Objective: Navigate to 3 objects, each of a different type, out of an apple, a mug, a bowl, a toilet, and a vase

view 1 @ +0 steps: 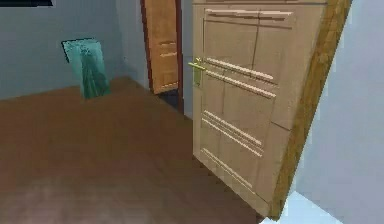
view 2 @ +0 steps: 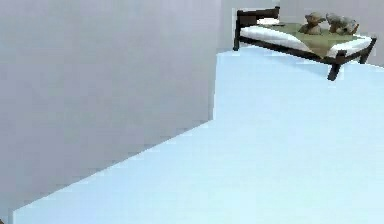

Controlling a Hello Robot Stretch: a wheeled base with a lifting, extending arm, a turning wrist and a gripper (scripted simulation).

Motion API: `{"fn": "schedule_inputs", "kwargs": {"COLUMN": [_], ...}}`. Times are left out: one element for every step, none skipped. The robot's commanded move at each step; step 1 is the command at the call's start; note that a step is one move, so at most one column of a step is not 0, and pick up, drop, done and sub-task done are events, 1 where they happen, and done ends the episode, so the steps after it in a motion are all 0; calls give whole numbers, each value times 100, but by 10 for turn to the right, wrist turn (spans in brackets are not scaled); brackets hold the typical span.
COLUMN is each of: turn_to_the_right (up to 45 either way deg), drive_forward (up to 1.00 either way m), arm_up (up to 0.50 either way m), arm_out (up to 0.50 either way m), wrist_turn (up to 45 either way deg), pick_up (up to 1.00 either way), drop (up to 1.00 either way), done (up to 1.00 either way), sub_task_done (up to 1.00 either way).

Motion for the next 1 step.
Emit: {"fn": "schedule_inputs", "kwargs": {"turn_to_the_right": [-360], "drive_forward": [0], "arm_up": [0], "arm_out": [0], "wrist_turn": [0], "pick_up": [0], "drop": [0], "done": [0], "sub_task_done": [0]}}
